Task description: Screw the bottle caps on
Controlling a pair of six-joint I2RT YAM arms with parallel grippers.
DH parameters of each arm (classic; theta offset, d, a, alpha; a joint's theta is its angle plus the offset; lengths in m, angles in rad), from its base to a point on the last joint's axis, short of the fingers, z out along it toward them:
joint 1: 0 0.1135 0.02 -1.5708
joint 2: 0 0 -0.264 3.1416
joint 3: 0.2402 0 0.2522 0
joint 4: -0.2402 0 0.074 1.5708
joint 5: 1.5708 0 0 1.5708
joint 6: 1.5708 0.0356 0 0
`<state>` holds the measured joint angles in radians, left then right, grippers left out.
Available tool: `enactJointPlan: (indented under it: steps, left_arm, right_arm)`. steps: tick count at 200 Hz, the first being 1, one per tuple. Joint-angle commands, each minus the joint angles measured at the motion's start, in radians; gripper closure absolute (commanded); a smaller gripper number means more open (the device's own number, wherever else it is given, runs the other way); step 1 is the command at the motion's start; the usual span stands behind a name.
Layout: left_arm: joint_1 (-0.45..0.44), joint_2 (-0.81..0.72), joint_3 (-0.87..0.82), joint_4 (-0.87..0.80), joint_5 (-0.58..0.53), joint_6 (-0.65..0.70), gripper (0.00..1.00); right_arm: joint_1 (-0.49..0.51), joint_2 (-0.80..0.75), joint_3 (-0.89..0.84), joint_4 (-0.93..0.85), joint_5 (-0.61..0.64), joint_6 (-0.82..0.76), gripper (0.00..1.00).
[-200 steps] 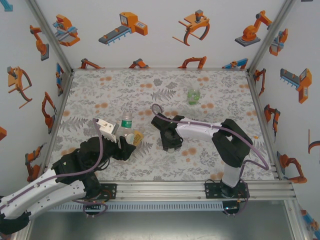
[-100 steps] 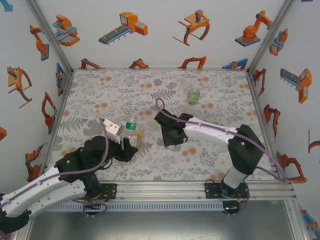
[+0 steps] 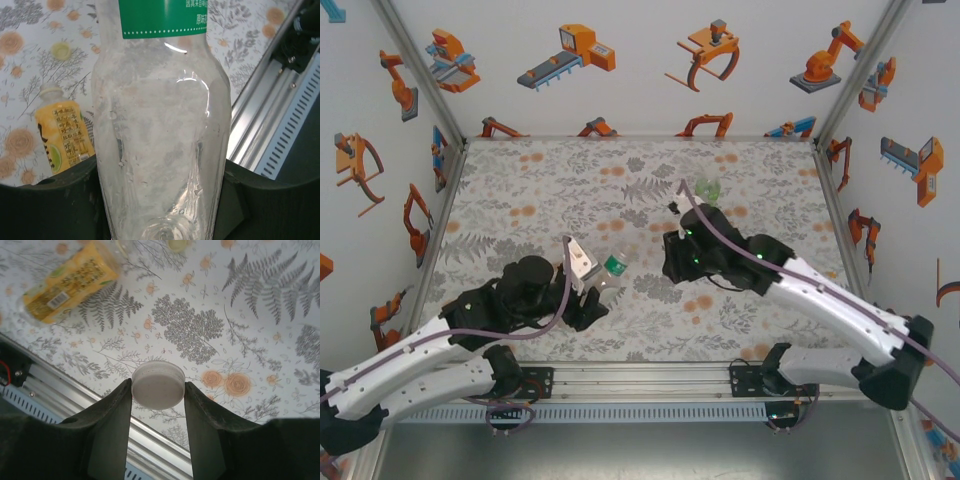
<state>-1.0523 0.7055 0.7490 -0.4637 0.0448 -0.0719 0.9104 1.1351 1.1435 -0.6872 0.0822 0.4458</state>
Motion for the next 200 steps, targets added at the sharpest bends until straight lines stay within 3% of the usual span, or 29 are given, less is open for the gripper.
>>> enactJointPlan:
  steps: [1, 16, 51, 88, 137, 200]
  left_arm:
    - [-0.006, 0.025, 0.066, -0.035, 0.134, 0.161, 0.84]
    - [-0.023, 0.051, 0.101, -0.066, 0.178, 0.229, 0.84]
    - [-0.086, 0.089, 0.164, -0.121, 0.219, 0.399, 0.82]
    - [-0.115, 0.13, 0.209, -0.159, 0.218, 0.455, 0.82]
    - [-0.124, 0.176, 0.246, -0.188, 0.241, 0.484, 0.81]
    - [-0.125, 0.2, 0.256, -0.184, 0.279, 0.481, 0.8]
  right_arm:
    - [-0.005, -0.11, -0.025, 0.021, -0.054, -0.141, 0.77]
    - [-0.005, -0.187, -0.036, 0.045, -0.106, -0.198, 0.79]
    - [-0.005, -0.34, -0.068, 0.115, -0.375, -0.361, 0.8]
    - [-0.005, -0.415, -0.09, 0.161, -0.622, -0.505, 0.8]
    - [-0.005, -0.397, -0.069, 0.161, -0.745, -0.596, 0.8]
    - [-0.004, -0.354, -0.063, 0.151, -0.758, -0.632, 0.8]
